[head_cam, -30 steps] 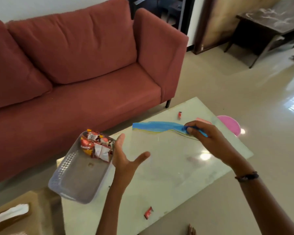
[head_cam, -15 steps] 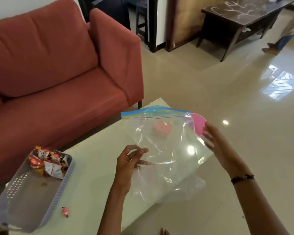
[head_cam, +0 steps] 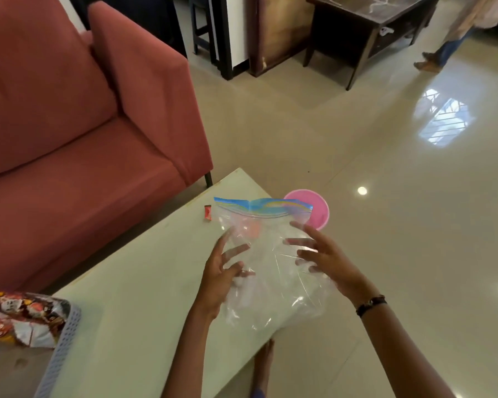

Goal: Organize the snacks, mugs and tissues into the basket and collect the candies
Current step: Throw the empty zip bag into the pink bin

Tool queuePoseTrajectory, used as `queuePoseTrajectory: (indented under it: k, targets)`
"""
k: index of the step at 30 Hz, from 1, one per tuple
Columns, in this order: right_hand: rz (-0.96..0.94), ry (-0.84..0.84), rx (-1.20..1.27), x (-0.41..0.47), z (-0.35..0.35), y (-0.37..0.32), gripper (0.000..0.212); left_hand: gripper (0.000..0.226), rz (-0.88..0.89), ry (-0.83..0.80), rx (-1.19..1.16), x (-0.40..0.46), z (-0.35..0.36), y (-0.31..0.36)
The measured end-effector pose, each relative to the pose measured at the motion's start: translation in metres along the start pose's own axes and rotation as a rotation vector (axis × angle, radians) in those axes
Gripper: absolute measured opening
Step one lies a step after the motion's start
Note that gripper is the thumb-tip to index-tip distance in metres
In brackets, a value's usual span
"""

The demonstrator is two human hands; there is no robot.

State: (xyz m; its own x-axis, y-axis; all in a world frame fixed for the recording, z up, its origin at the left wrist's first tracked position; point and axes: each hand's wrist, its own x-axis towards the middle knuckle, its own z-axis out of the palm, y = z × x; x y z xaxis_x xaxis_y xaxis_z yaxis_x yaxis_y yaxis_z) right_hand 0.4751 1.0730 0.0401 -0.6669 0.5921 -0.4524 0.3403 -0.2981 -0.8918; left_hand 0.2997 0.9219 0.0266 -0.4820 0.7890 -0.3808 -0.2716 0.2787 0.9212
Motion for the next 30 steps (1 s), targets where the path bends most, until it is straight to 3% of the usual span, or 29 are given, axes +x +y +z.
queuePoseTrajectory:
  k: [5,8,11,14,16,18,21,26,30]
  targets:
    - [-0.022,0.128,-0.099,0.043,0.002,0.007,0.050,0.054,-0.092,-0.107,0.092,0.044,0.038,-0.003]
    - [0.053,0.026,-0.110,0.059,-0.002,0.011,0.041,0.043,-0.166,-0.122,0.036,0.065,0.054,-0.011]
    - [0.120,-0.232,-0.237,0.069,-0.014,0.019,0.072,0.038,-0.206,-0.133,0.032,0.087,0.064,-0.012]
    - [-0.012,-0.245,-0.369,0.085,-0.030,0.029,0.100,0.032,-0.223,-0.164,0.036,0.110,0.080,-0.011]
    - [-0.114,-0.174,-0.454,0.101,-0.043,0.031,0.089,0.030,-0.243,-0.192,0.091,0.125,0.094,-0.016]
    - [-0.200,-0.090,-0.567,0.121,-0.058,0.034,0.065,0.028,-0.266,-0.204,0.114,0.141,0.109,-0.028]
    - [-0.209,0.007,-0.669,0.155,-0.083,0.049,0.040,0.025,-0.279,-0.158,0.159,0.166,0.129,-0.047]
    - [-0.125,0.264,-0.795,0.225,-0.141,0.087,0.025,0.031,-0.286,-0.050,0.139,0.209,0.161,-0.082]
    - [-0.010,0.356,-0.900,0.289,-0.177,0.126,0.024,0.029,-0.279,0.045,0.060,0.245,0.182,-0.109]
